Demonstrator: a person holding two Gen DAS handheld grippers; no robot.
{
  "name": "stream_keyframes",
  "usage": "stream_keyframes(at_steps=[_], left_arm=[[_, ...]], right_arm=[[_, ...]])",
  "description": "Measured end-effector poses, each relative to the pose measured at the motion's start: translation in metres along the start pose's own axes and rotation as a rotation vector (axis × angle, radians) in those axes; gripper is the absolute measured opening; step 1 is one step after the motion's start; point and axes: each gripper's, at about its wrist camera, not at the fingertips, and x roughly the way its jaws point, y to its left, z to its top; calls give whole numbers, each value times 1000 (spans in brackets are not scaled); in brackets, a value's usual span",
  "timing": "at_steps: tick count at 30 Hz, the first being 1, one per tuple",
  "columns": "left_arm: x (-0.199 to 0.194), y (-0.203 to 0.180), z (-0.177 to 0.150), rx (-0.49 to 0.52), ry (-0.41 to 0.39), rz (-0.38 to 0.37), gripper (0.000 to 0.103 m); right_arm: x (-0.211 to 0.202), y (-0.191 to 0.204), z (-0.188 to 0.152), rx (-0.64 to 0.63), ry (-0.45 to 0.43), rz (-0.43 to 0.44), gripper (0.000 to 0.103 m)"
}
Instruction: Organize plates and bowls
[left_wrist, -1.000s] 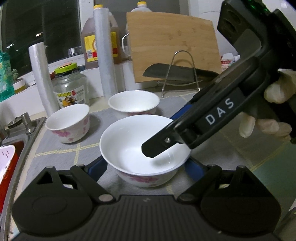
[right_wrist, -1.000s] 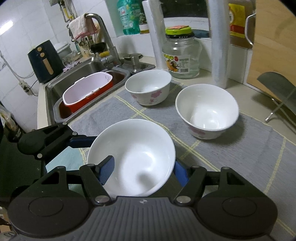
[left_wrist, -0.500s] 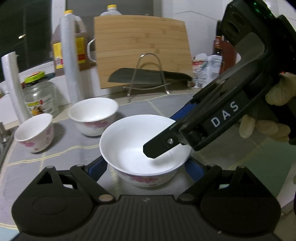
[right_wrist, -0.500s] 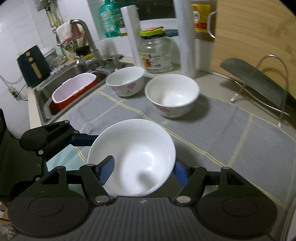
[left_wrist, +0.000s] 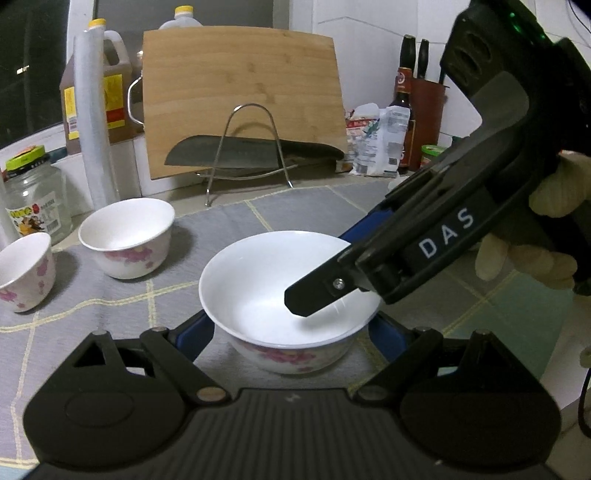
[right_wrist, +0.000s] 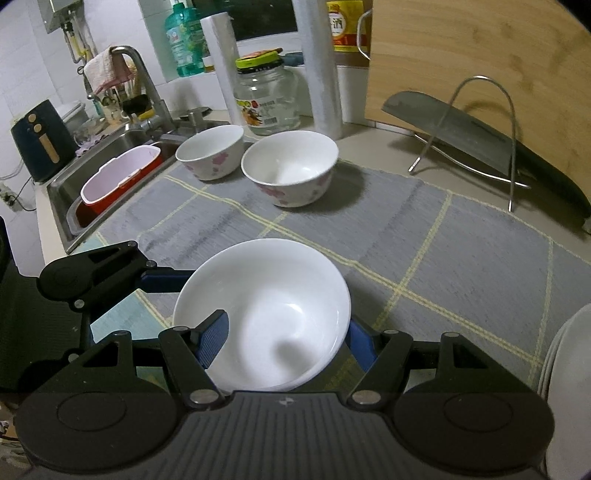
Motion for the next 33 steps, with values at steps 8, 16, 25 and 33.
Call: stream_keyframes(at_steps=[8, 16, 25, 33], left_arm=[[6, -2, -4, -13, 20, -8, 90], [8, 0, -6, -36, 23, -27, 92], [-3, -1, -4, -25, 5, -10, 102], [-25, 18, -6, -33, 4, 62, 102]], right_arm=[[2, -3, -4, -7, 14, -2, 74], [3, -5, -6, 3, 21, 2, 75], [-5, -4, -2, 0, -44, -30, 103], [-4, 7, 4, -39, -81, -117, 103]])
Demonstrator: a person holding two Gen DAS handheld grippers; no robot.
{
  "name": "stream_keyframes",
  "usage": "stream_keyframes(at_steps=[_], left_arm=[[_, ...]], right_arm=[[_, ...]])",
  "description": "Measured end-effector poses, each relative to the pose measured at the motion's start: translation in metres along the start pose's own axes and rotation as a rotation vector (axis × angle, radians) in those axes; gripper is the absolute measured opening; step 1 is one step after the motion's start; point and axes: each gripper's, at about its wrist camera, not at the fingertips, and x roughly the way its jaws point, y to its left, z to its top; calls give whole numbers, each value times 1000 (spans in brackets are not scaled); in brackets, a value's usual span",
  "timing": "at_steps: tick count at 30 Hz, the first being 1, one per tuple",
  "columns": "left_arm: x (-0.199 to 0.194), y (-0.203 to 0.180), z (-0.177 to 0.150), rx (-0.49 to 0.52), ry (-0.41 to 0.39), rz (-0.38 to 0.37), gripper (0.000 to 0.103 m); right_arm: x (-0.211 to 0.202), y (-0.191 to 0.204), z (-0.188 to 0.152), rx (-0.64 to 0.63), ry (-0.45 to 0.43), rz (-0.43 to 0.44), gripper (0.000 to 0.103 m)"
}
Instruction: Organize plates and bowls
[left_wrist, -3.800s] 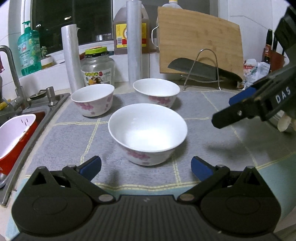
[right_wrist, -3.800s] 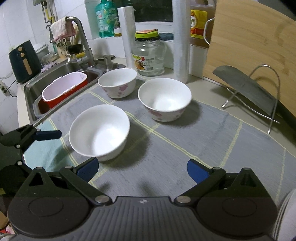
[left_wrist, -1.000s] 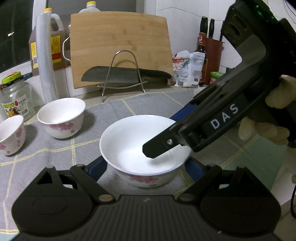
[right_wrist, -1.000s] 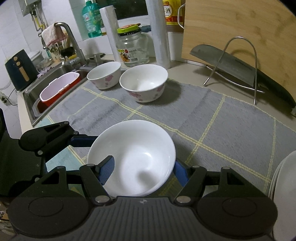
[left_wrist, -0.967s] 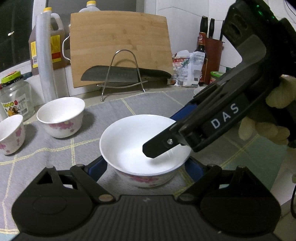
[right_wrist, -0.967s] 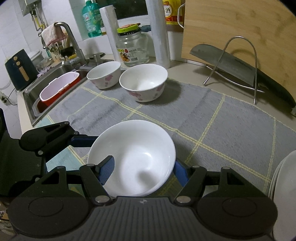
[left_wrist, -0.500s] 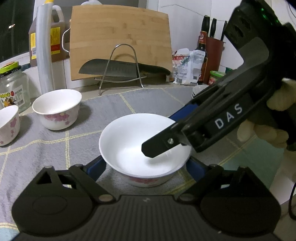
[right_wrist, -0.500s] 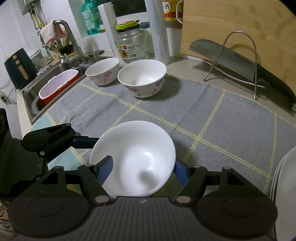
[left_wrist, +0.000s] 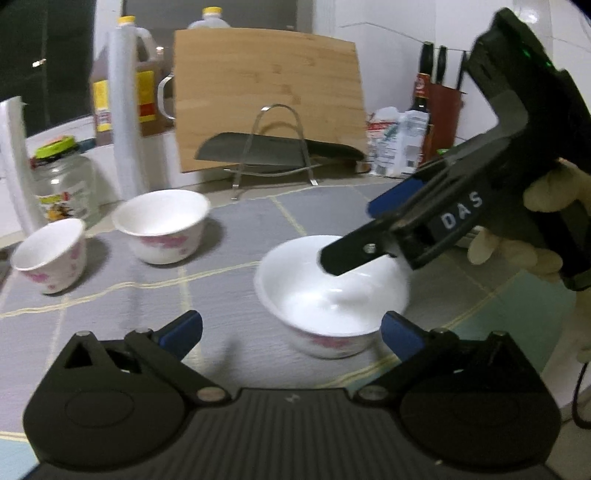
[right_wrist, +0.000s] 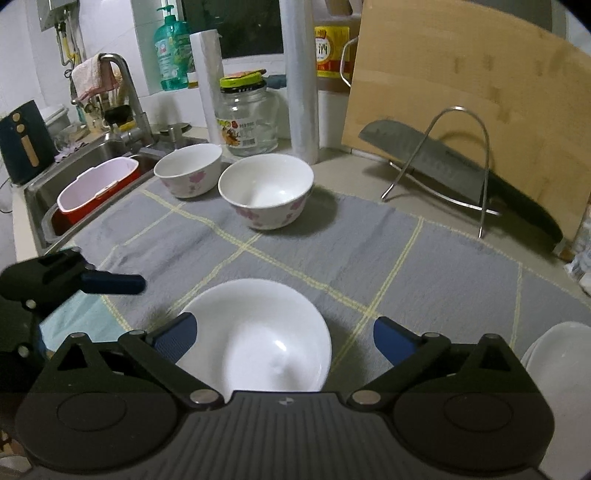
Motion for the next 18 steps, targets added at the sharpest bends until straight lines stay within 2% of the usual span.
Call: stream_keyframes(at_steps=[8, 11, 18], left_arm=[[-11, 35, 6, -12, -9, 76, 102], [-13, 41, 11, -20, -13, 139, 102], [-14, 37, 30, -76, 4, 251, 102]], right_arm=[[-2, 17, 5, 7, -35, -50, 103], [-4, 19, 4, -17, -38, -60, 103], [-10, 10, 1, -86, -58, -11, 103]])
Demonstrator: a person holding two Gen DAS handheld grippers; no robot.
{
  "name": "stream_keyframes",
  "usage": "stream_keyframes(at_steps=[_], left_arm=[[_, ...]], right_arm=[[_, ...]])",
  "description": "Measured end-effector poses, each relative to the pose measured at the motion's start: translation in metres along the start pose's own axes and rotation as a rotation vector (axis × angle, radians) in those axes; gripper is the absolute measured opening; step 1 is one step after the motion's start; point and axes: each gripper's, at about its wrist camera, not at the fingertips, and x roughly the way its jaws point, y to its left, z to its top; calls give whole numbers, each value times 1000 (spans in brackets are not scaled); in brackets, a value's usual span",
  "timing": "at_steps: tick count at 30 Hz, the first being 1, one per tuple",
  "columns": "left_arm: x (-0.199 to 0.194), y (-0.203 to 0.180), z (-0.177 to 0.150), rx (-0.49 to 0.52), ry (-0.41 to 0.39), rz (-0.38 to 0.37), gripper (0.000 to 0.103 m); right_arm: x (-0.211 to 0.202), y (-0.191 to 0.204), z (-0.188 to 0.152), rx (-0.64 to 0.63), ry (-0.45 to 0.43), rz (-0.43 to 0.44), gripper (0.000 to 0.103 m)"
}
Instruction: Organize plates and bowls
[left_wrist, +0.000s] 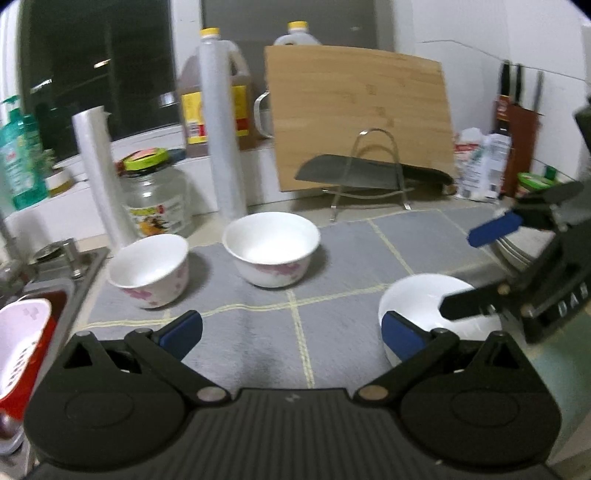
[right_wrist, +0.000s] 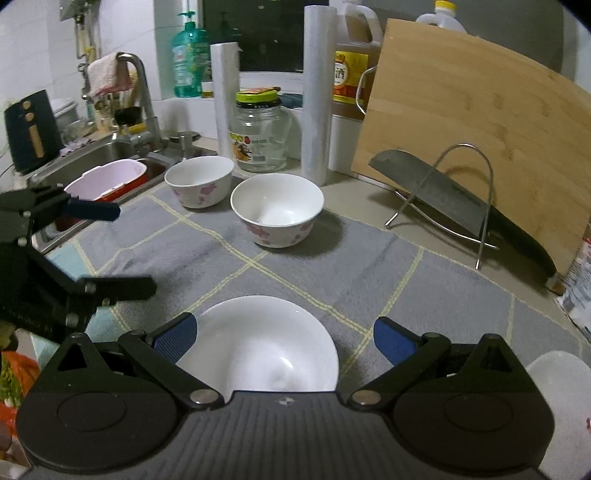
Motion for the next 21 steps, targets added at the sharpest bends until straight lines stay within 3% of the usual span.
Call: stream_keyframes(at_steps=[7, 14, 21], left_arm=[[2, -3, 18, -78, 43, 31, 102], [6, -3, 40, -46, 30, 34, 102], [35, 15, 53, -11, 58, -23, 102]], right_arm=[[-6, -12, 0, -42, -46, 47, 103], [-9, -15, 6, -44, -74, 50, 103], [6, -8, 17, -26, -81, 0, 103]])
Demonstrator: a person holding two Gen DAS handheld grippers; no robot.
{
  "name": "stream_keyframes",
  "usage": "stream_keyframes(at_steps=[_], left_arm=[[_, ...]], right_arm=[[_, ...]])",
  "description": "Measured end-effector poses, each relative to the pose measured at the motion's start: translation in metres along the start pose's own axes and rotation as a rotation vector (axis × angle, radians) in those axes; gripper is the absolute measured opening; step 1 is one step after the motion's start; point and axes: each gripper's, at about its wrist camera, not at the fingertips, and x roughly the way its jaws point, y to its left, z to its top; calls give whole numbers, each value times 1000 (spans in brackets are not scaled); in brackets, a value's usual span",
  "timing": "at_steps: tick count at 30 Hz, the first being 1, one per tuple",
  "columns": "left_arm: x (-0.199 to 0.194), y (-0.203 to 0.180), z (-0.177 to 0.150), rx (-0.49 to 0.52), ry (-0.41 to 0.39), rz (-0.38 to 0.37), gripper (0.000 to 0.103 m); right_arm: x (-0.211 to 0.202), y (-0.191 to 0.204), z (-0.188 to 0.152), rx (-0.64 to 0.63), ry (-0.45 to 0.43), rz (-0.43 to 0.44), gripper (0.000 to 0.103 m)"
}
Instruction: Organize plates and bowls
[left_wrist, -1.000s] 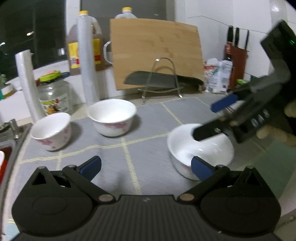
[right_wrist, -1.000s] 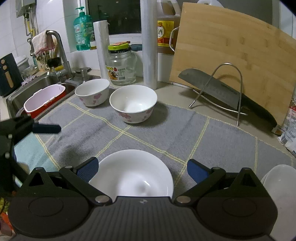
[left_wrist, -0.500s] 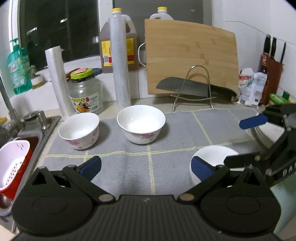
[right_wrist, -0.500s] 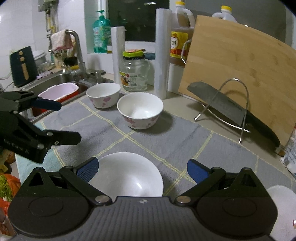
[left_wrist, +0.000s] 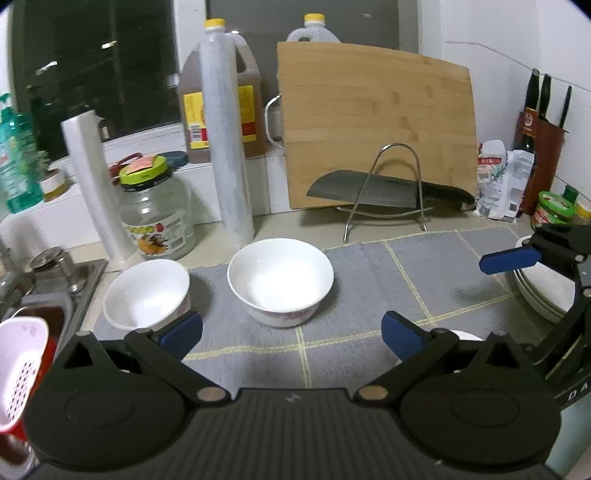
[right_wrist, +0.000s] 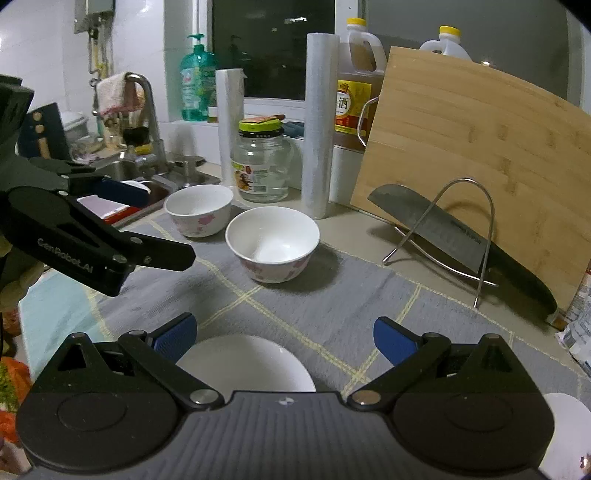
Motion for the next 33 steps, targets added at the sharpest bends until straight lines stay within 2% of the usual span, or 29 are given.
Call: stream_keyframes(at_steps=[14, 23, 33], left_arm=[[67, 43, 25, 71, 77, -167, 102], [105, 51, 40, 83, 117, -242, 102], [133, 57, 52, 84, 152, -285, 102]], right_arm=[[53, 22, 23, -13, 56, -74, 103], [80, 20, 39, -53, 87, -48, 103], [108, 8, 52, -72, 113, -8, 103]])
